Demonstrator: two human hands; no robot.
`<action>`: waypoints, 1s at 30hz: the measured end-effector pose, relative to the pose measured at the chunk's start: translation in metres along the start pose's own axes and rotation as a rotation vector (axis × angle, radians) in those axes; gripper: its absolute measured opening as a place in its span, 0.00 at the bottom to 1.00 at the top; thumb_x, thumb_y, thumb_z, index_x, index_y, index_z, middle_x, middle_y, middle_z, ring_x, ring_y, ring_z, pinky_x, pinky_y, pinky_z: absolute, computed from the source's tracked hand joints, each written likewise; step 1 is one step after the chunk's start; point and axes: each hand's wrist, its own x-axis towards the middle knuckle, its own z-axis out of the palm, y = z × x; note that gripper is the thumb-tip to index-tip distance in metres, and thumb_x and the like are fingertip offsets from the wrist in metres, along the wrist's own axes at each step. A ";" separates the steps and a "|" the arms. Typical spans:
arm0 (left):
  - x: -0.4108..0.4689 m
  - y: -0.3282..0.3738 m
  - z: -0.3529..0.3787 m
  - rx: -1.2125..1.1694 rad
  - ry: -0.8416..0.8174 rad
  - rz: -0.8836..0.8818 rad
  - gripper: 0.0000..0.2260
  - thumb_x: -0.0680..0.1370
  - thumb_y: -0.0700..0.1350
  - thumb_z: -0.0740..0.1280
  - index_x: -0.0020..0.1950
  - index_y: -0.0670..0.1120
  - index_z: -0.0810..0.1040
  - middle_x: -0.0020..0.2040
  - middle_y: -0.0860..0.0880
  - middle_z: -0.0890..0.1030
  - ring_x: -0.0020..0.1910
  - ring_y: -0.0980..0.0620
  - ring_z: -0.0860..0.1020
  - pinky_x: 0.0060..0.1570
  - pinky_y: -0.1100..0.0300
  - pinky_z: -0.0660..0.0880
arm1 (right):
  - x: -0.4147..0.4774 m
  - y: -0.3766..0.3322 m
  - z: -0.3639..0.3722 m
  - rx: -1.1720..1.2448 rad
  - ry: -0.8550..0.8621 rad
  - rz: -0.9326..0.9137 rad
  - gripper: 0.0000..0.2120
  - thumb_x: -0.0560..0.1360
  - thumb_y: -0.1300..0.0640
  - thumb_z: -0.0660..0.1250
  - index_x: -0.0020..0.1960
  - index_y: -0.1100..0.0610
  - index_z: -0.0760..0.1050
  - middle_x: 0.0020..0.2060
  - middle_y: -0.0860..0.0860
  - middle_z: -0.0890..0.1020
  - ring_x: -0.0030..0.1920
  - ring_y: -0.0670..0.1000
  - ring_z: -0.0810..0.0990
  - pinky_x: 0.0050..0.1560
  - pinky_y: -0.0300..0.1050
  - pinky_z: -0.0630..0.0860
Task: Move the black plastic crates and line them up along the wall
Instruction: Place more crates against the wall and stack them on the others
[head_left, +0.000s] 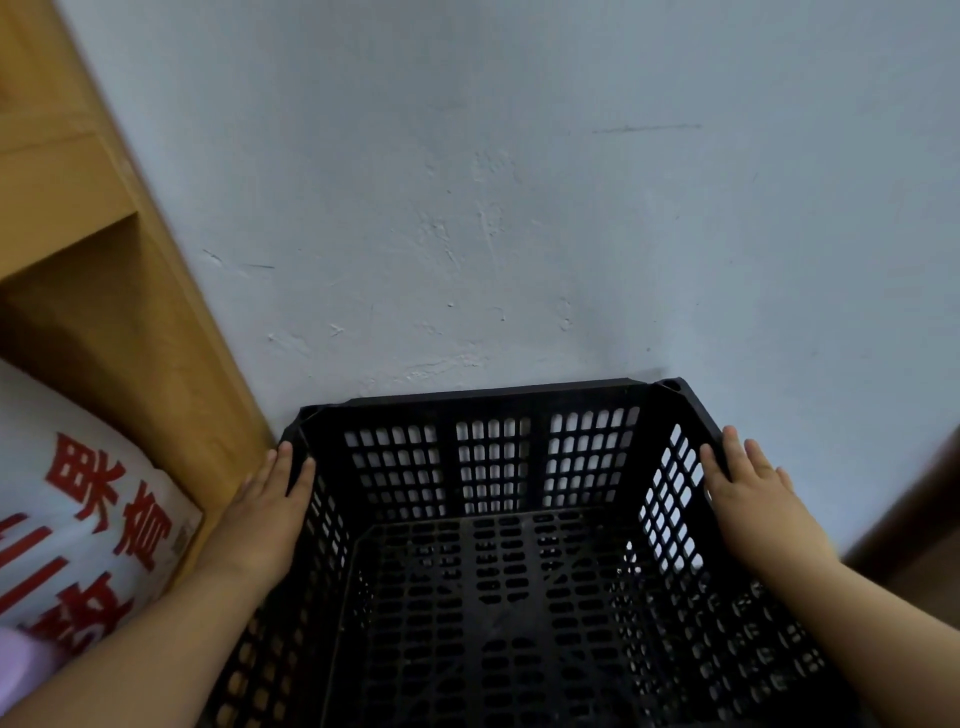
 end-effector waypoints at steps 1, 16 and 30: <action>0.001 0.001 -0.003 -0.002 0.009 0.005 0.43 0.74 0.32 0.63 0.74 0.44 0.32 0.74 0.39 0.31 0.75 0.44 0.36 0.74 0.55 0.42 | 0.000 0.002 0.000 -0.001 -0.002 0.001 0.33 0.78 0.63 0.55 0.76 0.59 0.39 0.75 0.60 0.37 0.76 0.62 0.41 0.75 0.57 0.49; -0.002 -0.001 0.001 0.020 0.023 -0.027 0.41 0.75 0.34 0.63 0.74 0.43 0.33 0.75 0.40 0.32 0.76 0.44 0.38 0.74 0.54 0.43 | 0.000 0.002 0.002 -0.008 0.004 0.003 0.32 0.79 0.62 0.54 0.77 0.59 0.39 0.75 0.60 0.37 0.76 0.61 0.41 0.75 0.58 0.47; 0.000 -0.006 0.007 0.026 0.009 -0.035 0.41 0.75 0.36 0.63 0.75 0.42 0.34 0.75 0.39 0.33 0.76 0.43 0.38 0.74 0.52 0.45 | -0.002 -0.001 0.007 -0.016 0.042 -0.009 0.33 0.79 0.61 0.56 0.76 0.59 0.39 0.75 0.59 0.36 0.76 0.61 0.41 0.75 0.58 0.47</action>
